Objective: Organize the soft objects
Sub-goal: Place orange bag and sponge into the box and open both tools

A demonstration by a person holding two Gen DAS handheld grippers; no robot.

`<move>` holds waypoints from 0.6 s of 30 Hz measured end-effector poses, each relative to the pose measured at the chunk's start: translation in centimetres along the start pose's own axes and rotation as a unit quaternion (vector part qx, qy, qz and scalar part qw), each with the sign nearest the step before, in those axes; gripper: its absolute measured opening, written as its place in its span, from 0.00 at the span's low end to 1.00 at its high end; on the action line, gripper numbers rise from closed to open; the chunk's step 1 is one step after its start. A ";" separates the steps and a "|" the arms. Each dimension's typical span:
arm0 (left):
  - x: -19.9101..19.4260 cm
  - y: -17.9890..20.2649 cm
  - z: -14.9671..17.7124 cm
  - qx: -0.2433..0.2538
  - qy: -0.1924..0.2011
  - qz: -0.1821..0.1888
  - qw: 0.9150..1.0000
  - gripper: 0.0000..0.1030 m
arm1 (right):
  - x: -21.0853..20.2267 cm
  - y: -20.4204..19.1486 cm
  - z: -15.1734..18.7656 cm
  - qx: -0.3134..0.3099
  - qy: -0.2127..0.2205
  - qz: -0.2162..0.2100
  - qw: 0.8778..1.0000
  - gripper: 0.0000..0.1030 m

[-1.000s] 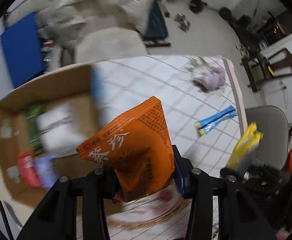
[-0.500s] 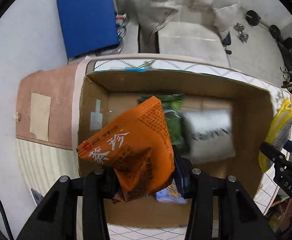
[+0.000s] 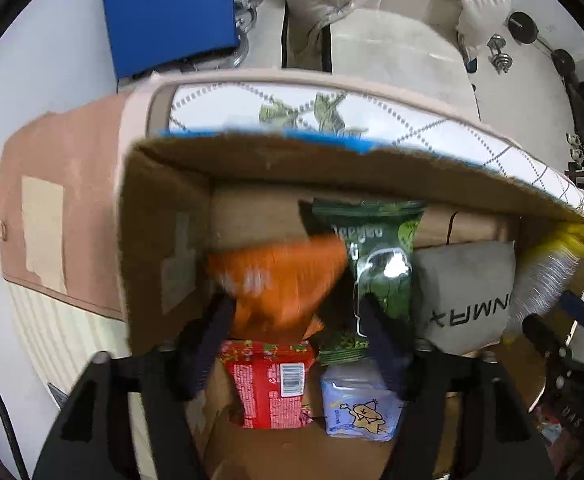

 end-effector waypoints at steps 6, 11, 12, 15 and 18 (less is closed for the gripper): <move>-2.2 0.1 0.1 0.012 0.021 -0.005 1.000 0.68 | -0.9 0.2 0.7 -0.002 0.011 0.009 1.000 0.84; -3.7 0.6 1.2 0.011 0.040 -0.008 0.999 0.68 | -2.2 0.3 1.9 0.009 0.020 -0.005 1.000 0.98; -3.9 0.7 1.4 0.010 0.044 -0.009 0.999 0.68 | -2.3 0.3 2.2 0.011 0.023 -0.007 1.000 1.00; -4.7 1.1 2.5 0.004 0.061 -0.009 0.998 0.93 | -2.7 0.3 3.2 0.018 0.027 -0.013 0.999 1.00; -5.5 1.3 3.4 0.001 0.080 -0.018 0.997 0.97 | -3.1 0.4 4.3 0.023 0.034 -0.012 0.999 1.00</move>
Point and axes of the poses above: each gripper's, at about its wrist camera, not at the fingertips, and x roughly the way its jaws point, y to its right, z to its underside, the point moved 10 cm from there along x, roughly the way its jaws point, and after that the axes turned 14 degrees about x, right-handed, at the moved point
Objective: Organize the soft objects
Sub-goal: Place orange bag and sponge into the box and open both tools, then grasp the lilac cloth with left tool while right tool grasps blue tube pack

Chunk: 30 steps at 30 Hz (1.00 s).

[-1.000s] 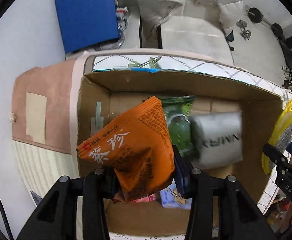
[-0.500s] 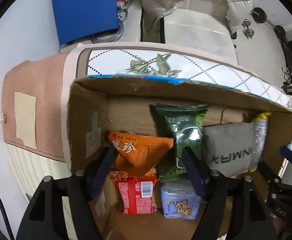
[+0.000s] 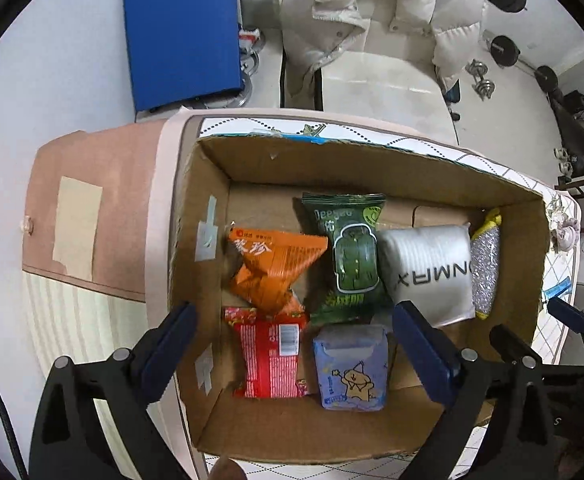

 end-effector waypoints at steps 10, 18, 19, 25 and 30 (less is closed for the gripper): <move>-5.2 1.2 3.6 -0.006 0.077 -0.037 0.996 0.97 | -4.7 0.3 4.0 -0.003 0.062 -0.010 0.998 1.00; -10.1 3.1 6.9 0.002 0.131 -0.063 0.989 0.99 | -10.1 1.1 7.5 -0.006 0.119 -0.028 0.992 1.00; -10.7 3.2 7.2 0.003 0.138 -0.067 0.988 0.99 | -10.8 1.2 8.0 -0.006 0.124 -0.031 0.992 1.00; -13.8 4.5 9.5 0.000 0.165 -0.075 0.983 1.00 | -13.6 2.0 10.4 -0.007 0.141 -0.054 0.989 1.00; -15.3 5.9 10.4 0.004 0.174 -0.084 0.981 1.00 | -15.0 2.5 11.7 -0.005 0.138 -0.082 0.987 1.00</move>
Point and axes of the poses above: each gripper's, at about its wrist camera, not at the fingertips, and x roughly the way its jaws point, y to its right, z to its underside, the point moved 10 cm from there along x, roughly the way its jaws point, and after that the axes turned 14 degrees about x, right-handed, at the moved point
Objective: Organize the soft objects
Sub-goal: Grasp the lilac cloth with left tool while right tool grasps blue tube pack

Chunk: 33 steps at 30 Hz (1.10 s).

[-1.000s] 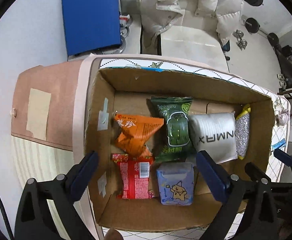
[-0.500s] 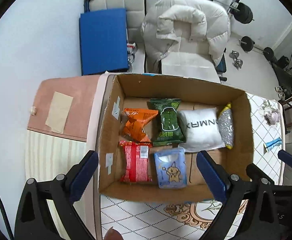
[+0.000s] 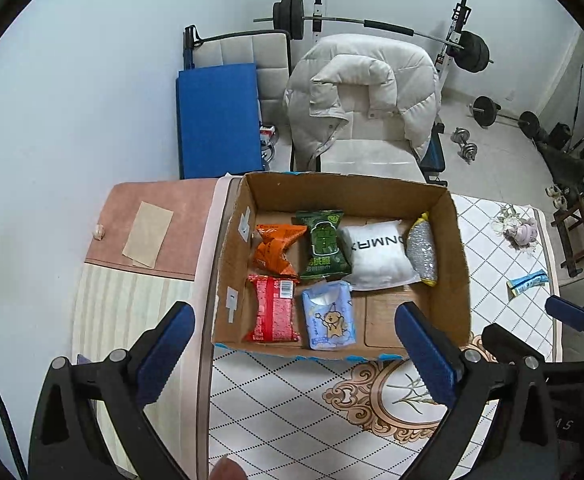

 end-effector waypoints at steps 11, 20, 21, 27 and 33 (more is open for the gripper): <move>1.2 10.3 -4.5 0.116 0.004 -0.050 0.992 1.00 | 0.7 15.7 -2.5 0.195 -0.019 -0.019 0.980 1.00; 9.8 23.6 -11.6 0.207 -0.042 -0.060 0.976 1.00 | 12.6 39.7 -5.0 0.411 -0.104 0.046 0.904 0.93; 11.0 25.4 -12.6 0.218 -0.050 -0.057 0.973 1.00 | 14.0 40.9 -5.1 0.425 -0.116 0.045 0.897 0.88; 16.4 33.0 -16.6 0.267 -0.097 -0.035 0.958 1.00 | 19.8 43.4 -6.1 0.447 -0.165 0.039 0.878 0.78; 21.1 41.6 -19.3 0.361 -0.112 0.004 0.926 1.00 | 20.8 43.1 -5.8 0.359 -0.202 0.050 0.910 0.26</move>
Point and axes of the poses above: each gripper's, at about its wrist camera, not at the fingertips, and x roughly the way its jaws point, y to its right, z to its underside, the point moved 10 cm from there along x, roughly the way its jaws point, and after that the axes turned 14 degrees about x, right-handed, at the moved point
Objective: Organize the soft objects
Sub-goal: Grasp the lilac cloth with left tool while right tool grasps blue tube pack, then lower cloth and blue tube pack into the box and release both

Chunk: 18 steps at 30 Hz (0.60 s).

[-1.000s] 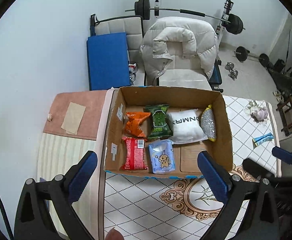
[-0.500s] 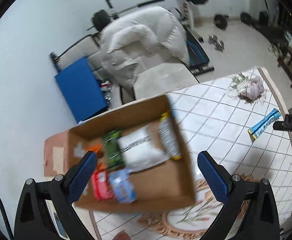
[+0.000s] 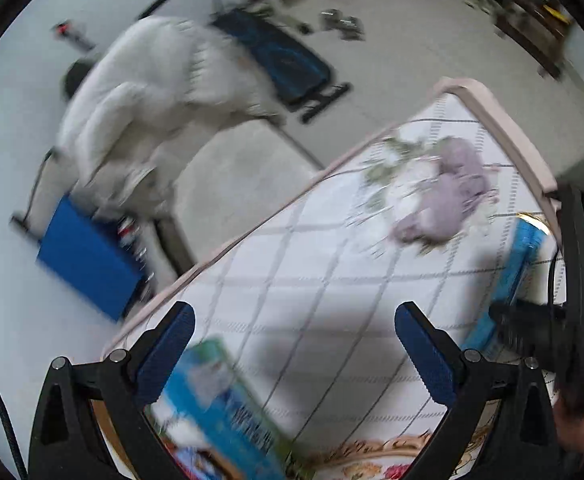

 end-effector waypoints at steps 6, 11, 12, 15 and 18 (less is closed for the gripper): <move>4.4 6.0 -6.1 0.067 -0.034 0.092 0.993 1.00 | -0.8 3.9 -0.8 -0.052 0.000 0.047 0.998 0.19; 7.3 9.6 -8.9 0.111 -0.056 0.108 0.986 0.99 | -0.8 5.7 -2.0 -0.024 -0.030 0.017 0.999 0.27; 7.8 10.2 -9.3 0.117 -0.060 0.110 0.985 0.99 | -0.7 5.9 -2.2 -0.014 -0.035 0.010 0.999 0.30; 8.7 11.4 -9.8 0.115 -0.063 0.113 0.985 0.53 | -0.5 6.4 -2.8 0.001 -0.038 -0.004 0.999 0.35; 8.9 11.3 -9.6 0.077 -0.065 0.124 0.987 0.38 | -0.5 6.6 -2.8 -0.006 -0.029 0.010 1.000 0.34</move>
Point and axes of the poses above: each gripper's, at about its wrist camera, not at the fingertips, and x roughly the way its jaws point, y to its right, z to its underside, the point moved 10 cm from there along x, roughly the way its jaws point, and after that the axes turned 14 degrees about x, right-handed, at the moved point
